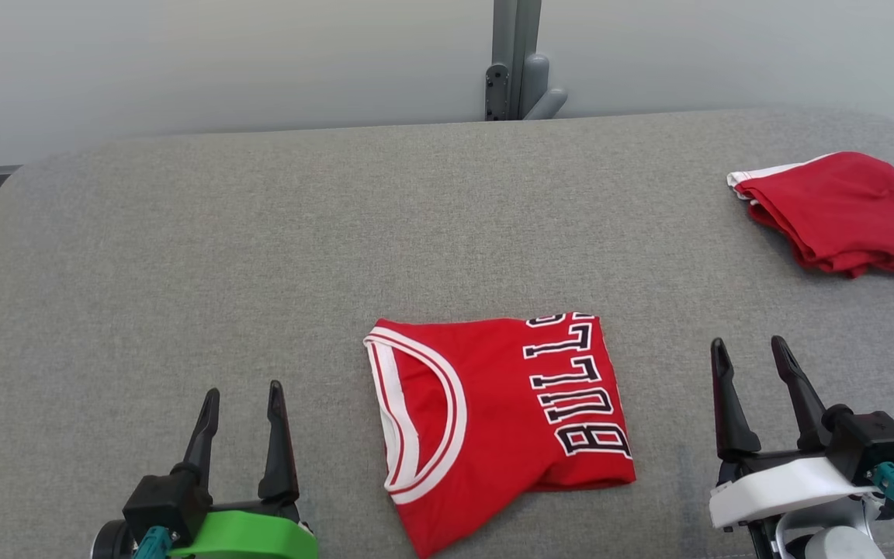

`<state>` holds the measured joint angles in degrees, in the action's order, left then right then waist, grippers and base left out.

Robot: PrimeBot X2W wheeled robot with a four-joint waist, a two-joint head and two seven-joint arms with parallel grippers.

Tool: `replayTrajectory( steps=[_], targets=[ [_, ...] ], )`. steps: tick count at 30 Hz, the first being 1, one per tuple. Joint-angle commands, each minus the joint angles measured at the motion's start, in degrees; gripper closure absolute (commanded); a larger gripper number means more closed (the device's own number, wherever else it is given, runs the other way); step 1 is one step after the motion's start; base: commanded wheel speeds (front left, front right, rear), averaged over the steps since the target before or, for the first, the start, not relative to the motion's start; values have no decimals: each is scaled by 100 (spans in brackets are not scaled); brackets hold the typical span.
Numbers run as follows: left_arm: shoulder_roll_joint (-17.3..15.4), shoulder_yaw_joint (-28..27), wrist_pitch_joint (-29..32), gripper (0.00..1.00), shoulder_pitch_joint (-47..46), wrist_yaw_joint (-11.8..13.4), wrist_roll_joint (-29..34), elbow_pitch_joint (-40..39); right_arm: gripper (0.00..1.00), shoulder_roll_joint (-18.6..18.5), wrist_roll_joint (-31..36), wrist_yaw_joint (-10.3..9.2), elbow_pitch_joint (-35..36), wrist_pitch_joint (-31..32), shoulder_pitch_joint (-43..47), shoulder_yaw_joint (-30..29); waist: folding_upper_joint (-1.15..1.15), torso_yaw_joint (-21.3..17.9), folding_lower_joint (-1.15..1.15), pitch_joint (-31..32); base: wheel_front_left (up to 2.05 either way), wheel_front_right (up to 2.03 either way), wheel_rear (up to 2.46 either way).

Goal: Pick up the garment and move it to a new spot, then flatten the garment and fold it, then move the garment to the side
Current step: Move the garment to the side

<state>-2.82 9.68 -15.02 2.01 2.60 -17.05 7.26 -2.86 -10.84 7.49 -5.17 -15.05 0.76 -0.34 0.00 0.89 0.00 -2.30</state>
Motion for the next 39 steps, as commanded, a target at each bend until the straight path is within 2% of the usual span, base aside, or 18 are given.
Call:
replayTrajectory(
  steps=[1, 22, 27, 31, 32, 39],
  targets=[
    [-17, 6, -18, 0, 84, 5, 57, -3, 0, -8, -13, -1, -24, 8, 67, 11, 0, -2, 0, 18, 0, 0, 0],
    [-16, 76, -18, 0, 178, 22, 50, 25, 0, -8, -153, -1, -185, 275, 58, -10, 0, 71, 0, 144, 0, 0, 0],
    [-16, 79, -18, 0, 97, -12, 40, 71, 0, -11, -225, -1, -420, 906, -237, 91, 0, 99, 0, 103, 0, 0, 0],
    [-17, 125, -18, 0, 6, -4, 16, 82, 0, -92, -314, -1, -629, 1729, -540, 330, 0, 175, 0, 54, 0, 0, 0],
    [-17, 125, -18, 0, 6, -4, 16, 82, 0, -92, -314, -1, -629, 1729, -540, 330, 0, 175, 0, 54, 0, 0, 0],
    [-16, 177, -18, 0, -92, -1, -50, 128, 0, -743, -997, -1, -1030, 2949, -1077, 840, 0, 458, 0, -57, 0, 0, 0]
  ],
)
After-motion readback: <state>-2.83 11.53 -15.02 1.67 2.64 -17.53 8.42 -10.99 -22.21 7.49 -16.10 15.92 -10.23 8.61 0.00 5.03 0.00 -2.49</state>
